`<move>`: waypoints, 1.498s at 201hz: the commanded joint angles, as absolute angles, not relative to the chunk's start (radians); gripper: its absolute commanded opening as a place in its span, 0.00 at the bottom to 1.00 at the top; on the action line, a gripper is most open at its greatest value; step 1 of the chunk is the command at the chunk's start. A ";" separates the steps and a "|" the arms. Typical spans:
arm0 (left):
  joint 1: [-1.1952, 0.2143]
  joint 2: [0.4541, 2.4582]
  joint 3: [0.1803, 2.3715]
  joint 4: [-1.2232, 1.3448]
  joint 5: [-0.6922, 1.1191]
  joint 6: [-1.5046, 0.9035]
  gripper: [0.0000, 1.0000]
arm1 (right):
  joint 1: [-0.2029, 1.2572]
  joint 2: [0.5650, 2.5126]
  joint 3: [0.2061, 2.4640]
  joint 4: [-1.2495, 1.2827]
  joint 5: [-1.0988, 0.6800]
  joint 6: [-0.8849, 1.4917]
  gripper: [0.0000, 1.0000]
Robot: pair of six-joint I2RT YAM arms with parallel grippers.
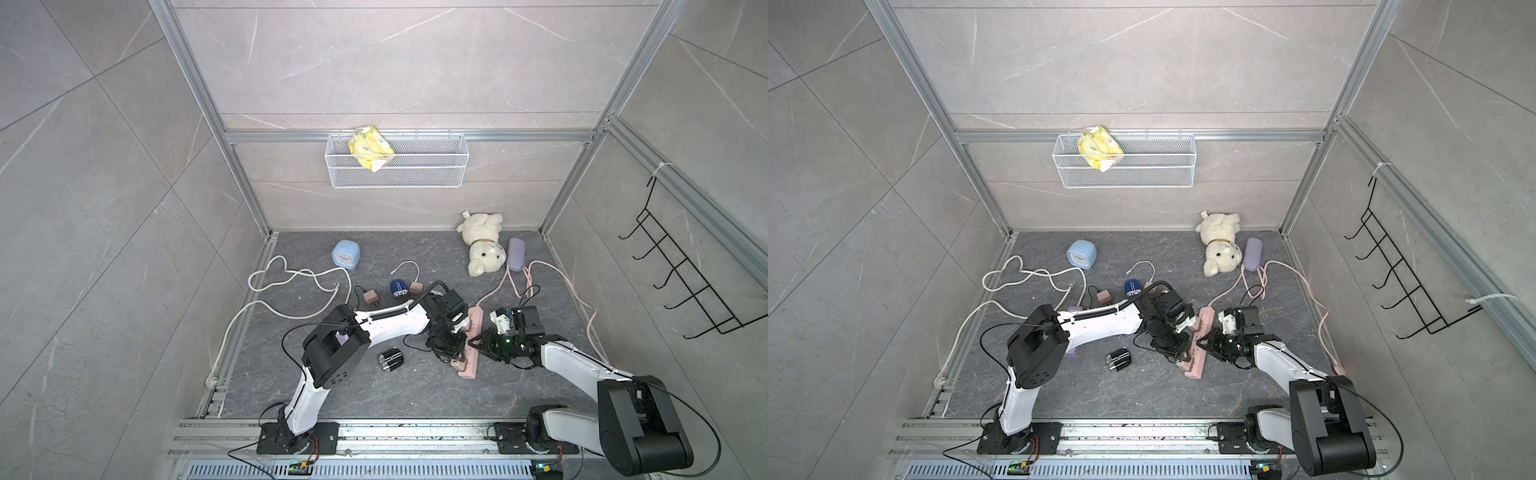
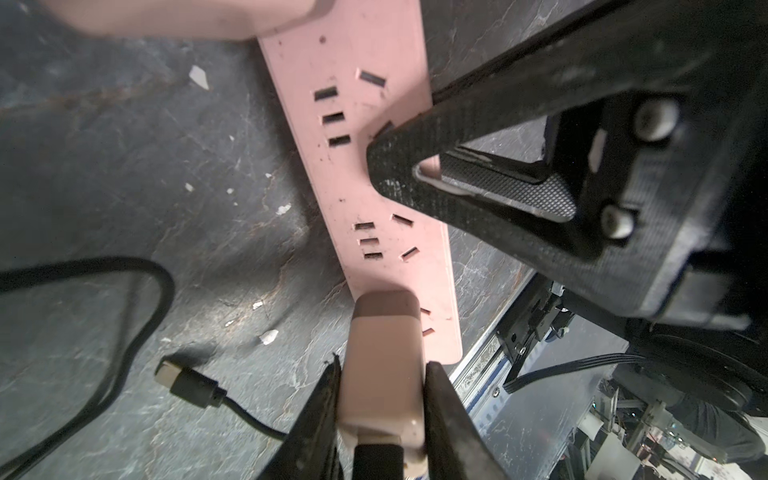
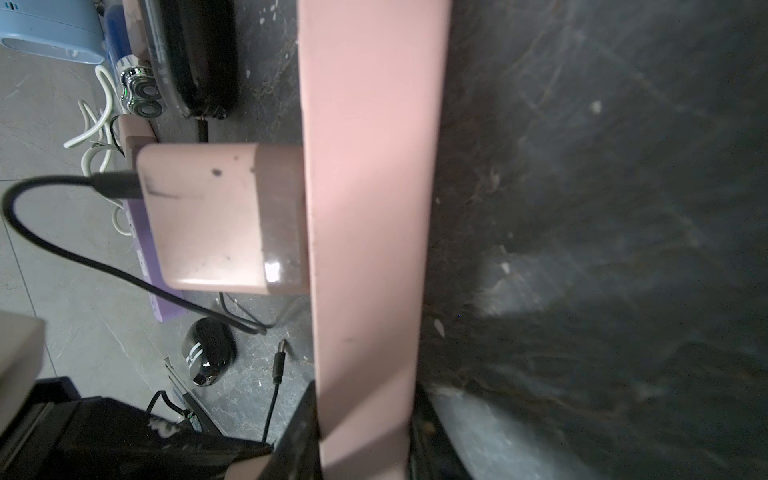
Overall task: Unplug the electric shaver
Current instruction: Remove the plug from the socket.
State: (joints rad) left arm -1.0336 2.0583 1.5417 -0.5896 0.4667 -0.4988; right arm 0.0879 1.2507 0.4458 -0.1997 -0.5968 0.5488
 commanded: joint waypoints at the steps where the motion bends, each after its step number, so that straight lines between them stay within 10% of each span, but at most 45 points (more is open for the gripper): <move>1: -1.039 2.033 1.524 -0.550 0.552 -0.483 0.24 | 0.094 1.248 0.490 -0.184 -0.559 0.509 0.03; 75: -1.012 2.015 1.569 -0.633 0.596 -0.435 0.00 | 0.151 1.277 0.554 -0.313 -0.388 0.438 0.02; 301: -0.869 1.767 1.404 -0.712 0.566 -0.352 0.00 | 0.224 1.331 0.590 -0.418 -0.242 0.422 0.01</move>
